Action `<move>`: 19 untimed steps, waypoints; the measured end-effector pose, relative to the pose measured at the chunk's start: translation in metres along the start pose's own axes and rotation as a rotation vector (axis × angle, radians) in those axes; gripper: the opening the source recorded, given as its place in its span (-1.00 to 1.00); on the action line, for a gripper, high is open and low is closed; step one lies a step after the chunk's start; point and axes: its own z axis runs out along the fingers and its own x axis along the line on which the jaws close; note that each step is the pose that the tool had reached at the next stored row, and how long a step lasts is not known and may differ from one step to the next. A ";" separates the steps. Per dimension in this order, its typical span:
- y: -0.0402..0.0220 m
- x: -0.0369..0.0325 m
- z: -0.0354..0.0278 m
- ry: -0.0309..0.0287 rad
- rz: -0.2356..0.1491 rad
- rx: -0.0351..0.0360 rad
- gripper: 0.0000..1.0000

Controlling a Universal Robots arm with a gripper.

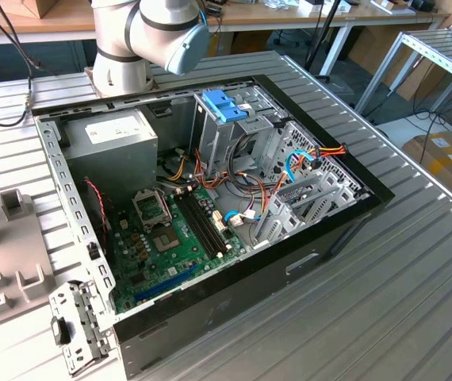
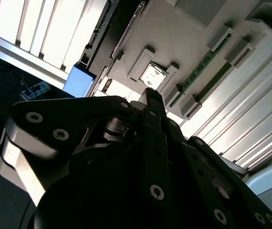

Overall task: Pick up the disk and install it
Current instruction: 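Pick up the disk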

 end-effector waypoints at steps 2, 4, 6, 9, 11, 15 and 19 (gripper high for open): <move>0.0000 0.0000 0.0004 -0.0007 0.021 0.0002 -0.79; 0.0000 0.0000 0.0006 -0.0009 0.023 0.0004 -0.79; 0.0000 0.0000 0.0006 -0.0010 0.023 0.0004 -0.79; 0.0000 0.0000 0.0006 -0.0011 0.023 0.0004 -0.79; 0.0000 0.0000 0.0007 -0.0010 0.023 0.0005 -0.79; 0.0000 0.0000 0.0006 -0.0010 0.023 0.0005 -0.66; 0.0000 0.0000 0.0006 -0.0010 0.023 0.0004 -0.17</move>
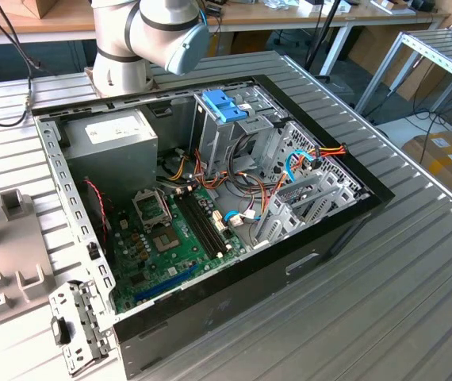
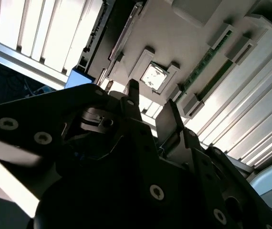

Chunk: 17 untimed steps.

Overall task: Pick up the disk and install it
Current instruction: 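Pick up the disk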

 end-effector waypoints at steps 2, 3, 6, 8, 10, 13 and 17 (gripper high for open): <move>0.0000 0.0000 0.0000 0.0000 0.000 0.0000 -0.04; 0.0000 0.0000 0.0000 0.0000 0.000 0.0001 -0.04; 0.0000 0.0000 0.0001 0.0000 0.000 0.0001 -0.04; -0.0001 -0.0002 0.0006 0.0000 0.000 -0.0001 -0.04; -0.0001 -0.0002 0.0017 0.0000 0.000 0.0000 -0.04; -0.0001 -0.0002 0.0023 0.0000 0.000 0.0000 -0.04; -0.0001 -0.0002 0.0028 0.0000 0.000 0.0000 -0.04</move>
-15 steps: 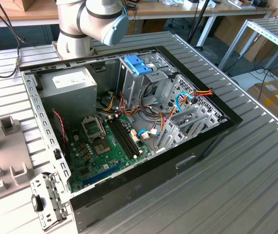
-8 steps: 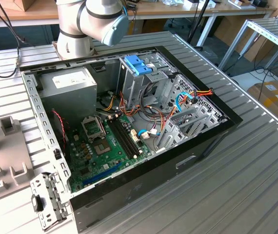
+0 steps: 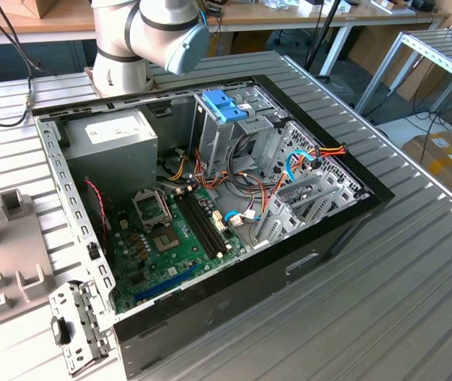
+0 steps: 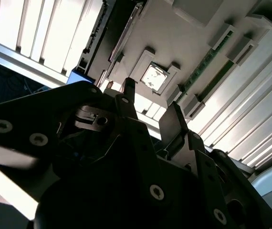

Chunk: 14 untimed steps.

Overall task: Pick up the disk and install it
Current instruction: 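Pick up the disk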

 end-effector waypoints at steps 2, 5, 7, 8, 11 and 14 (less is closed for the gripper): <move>0.0000 0.0000 0.0005 0.0000 0.000 0.0000 -0.04; 0.0001 0.0000 0.0011 0.0000 0.000 0.0001 -0.04; 0.0001 0.0000 0.0016 0.0000 0.000 0.0000 -0.04; 0.0001 0.0001 0.0019 0.0000 0.000 0.0000 -0.04; 0.0001 0.0001 0.0024 0.0000 0.000 0.0000 -0.04; 0.0003 0.0001 0.0028 0.0000 0.000 0.0000 -0.04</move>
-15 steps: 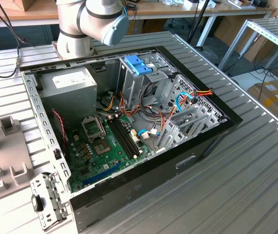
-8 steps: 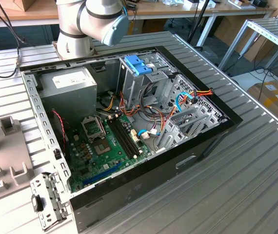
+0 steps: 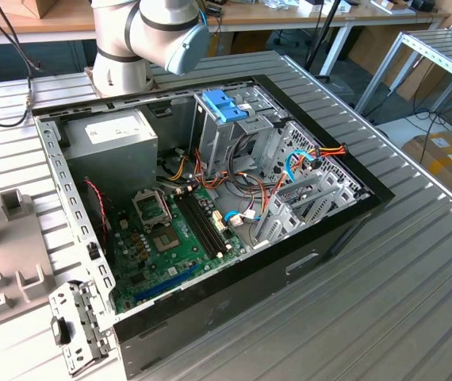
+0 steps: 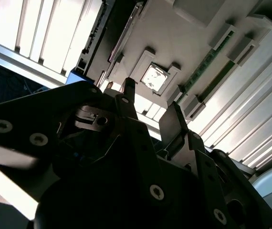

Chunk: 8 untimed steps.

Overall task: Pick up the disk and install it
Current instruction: 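Pick up the disk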

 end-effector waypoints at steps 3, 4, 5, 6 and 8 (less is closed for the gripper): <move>0.0005 0.0000 0.0007 -0.0002 0.000 0.0003 -0.04; 0.0007 0.0000 0.0008 -0.0001 0.000 0.0002 -0.04; 0.0010 0.0000 0.0009 -0.0001 0.000 0.0001 -0.04; 0.0012 0.0001 0.0010 0.0000 0.000 0.0001 -0.04; 0.0017 0.0001 0.0013 0.0000 0.000 0.0001 -0.04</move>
